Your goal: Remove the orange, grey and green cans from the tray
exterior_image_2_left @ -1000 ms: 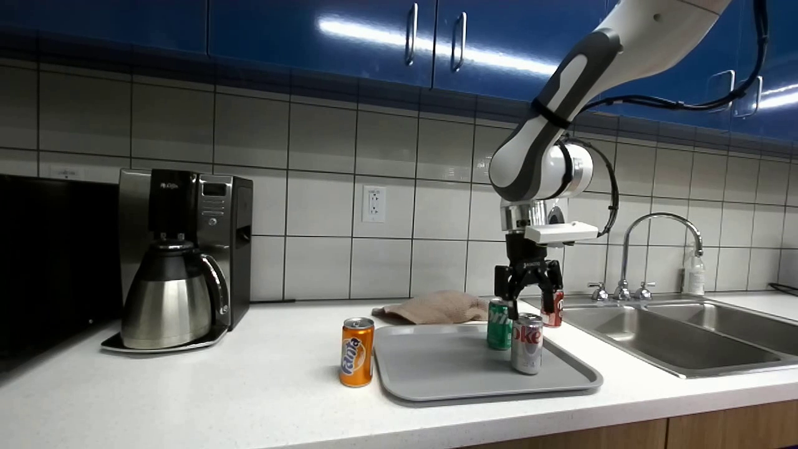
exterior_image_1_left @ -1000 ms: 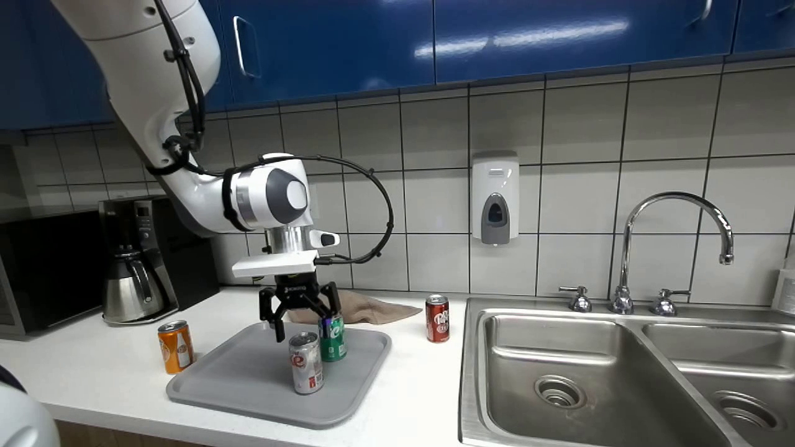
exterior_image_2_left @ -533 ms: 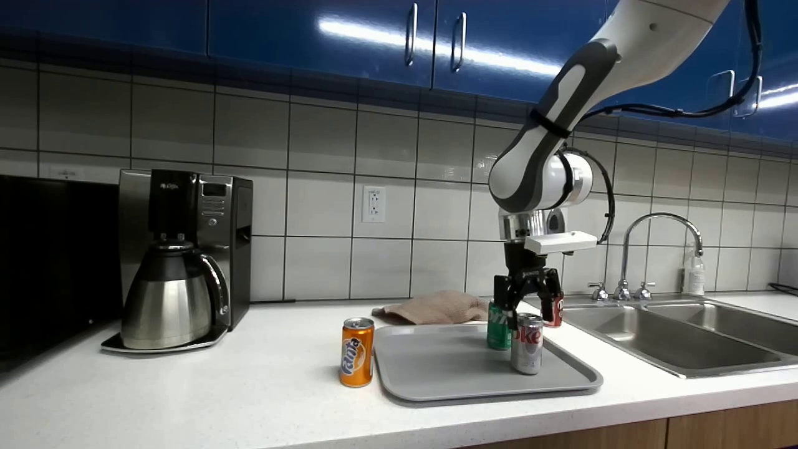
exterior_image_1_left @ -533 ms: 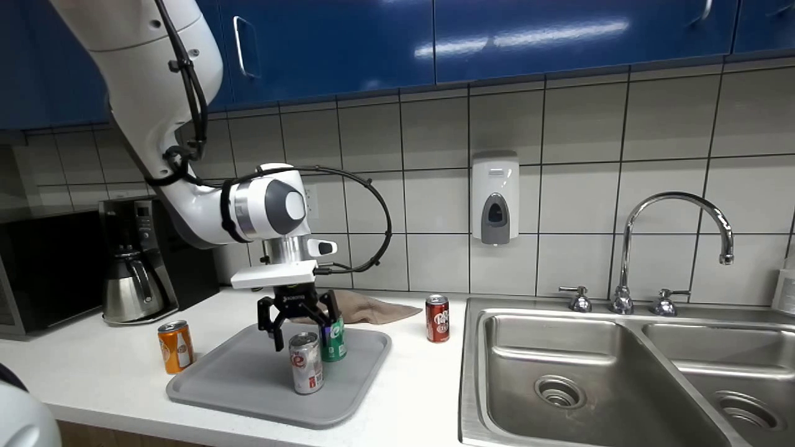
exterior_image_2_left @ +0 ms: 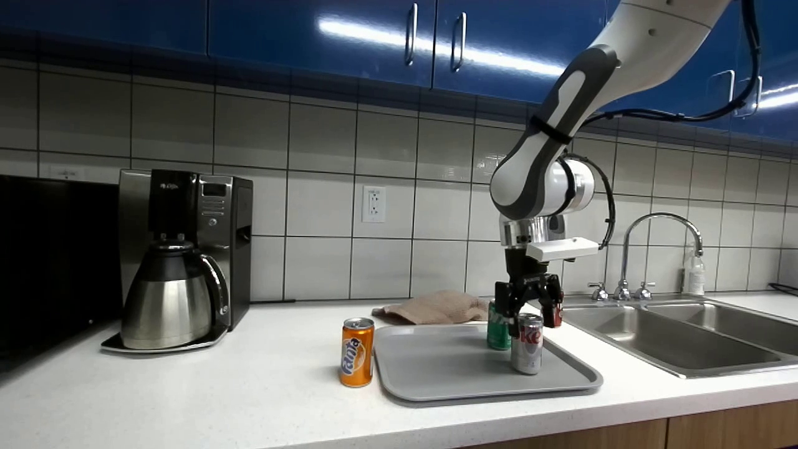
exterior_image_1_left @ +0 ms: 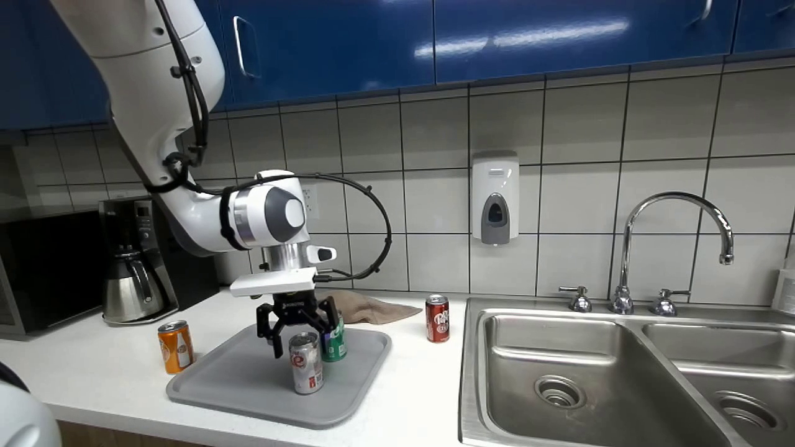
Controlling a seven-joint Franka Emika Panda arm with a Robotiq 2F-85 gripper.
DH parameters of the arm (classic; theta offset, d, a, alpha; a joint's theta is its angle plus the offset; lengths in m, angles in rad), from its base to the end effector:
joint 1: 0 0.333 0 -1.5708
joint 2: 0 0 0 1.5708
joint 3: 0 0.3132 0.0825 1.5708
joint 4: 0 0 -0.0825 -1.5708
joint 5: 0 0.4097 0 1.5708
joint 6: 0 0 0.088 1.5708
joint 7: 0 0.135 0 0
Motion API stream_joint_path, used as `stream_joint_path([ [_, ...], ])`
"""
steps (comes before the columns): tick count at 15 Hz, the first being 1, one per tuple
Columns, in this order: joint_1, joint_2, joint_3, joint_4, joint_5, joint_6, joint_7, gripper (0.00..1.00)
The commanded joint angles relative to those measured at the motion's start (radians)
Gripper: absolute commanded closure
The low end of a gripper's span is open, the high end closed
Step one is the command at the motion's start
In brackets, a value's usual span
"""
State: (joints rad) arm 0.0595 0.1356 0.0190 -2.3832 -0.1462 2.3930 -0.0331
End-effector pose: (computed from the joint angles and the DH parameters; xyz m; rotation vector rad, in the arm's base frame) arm 0.4994 0.0355 0.2027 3.0238 0.3417 -0.1879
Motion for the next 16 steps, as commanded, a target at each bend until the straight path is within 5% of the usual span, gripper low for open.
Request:
stream_joint_path([
  [1,-0.002,-0.006,0.004,-0.019,-0.027,0.022,0.005,0.0],
  [16,0.0,0.028,0.003,-0.008,-0.023,0.06,0.006,0.0],
])
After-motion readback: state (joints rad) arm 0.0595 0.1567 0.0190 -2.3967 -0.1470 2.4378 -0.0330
